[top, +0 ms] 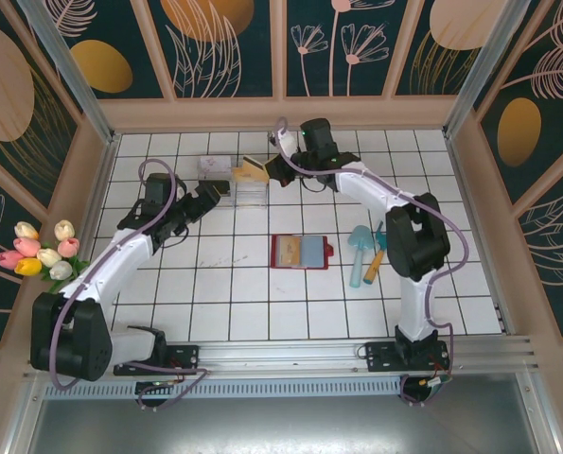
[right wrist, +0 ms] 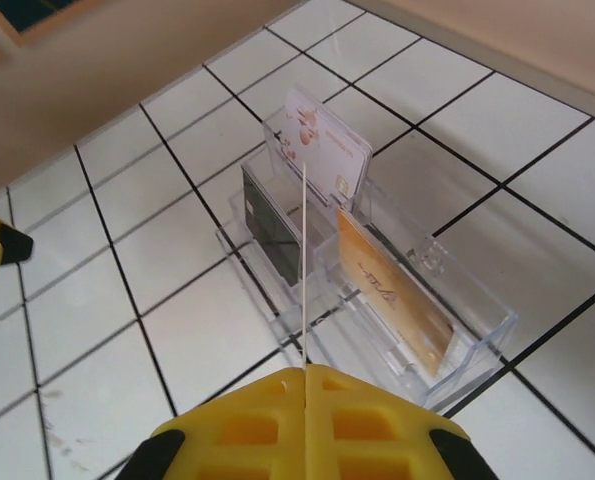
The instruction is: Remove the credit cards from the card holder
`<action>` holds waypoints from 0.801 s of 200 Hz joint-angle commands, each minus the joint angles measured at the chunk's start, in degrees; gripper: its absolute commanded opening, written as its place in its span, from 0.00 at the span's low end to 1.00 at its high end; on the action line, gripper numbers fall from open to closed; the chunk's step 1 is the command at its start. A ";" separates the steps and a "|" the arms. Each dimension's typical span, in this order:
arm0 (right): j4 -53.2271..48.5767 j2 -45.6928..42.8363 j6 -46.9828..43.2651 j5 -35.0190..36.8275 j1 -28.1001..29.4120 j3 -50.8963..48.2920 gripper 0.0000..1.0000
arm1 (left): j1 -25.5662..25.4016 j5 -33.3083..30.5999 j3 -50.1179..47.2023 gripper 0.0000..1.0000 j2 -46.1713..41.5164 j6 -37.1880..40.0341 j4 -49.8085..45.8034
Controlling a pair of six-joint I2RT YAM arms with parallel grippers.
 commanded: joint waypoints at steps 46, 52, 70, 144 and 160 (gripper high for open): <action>-10.24 7.67 -22.20 -5.69 -0.40 13.04 0.00 | 0.99 -0.41 2.41 0.99 6.07 0.62 0.32; -11.08 8.73 -23.66 -5.47 -0.39 14.33 0.00 | 1.01 -0.33 2.41 0.98 6.35 0.62 0.34; -13.06 10.82 -27.95 -5.00 -0.40 17.47 0.00 | 1.10 -0.14 3.18 0.98 7.21 0.61 0.20; -19.88 15.40 -40.72 -6.75 -0.66 24.88 0.00 | 1.08 3.85 4.41 0.98 11.34 -0.14 0.97; -19.98 16.02 -41.45 -6.93 -0.71 25.35 0.00 | 1.08 4.42 4.21 0.98 11.84 -0.16 1.32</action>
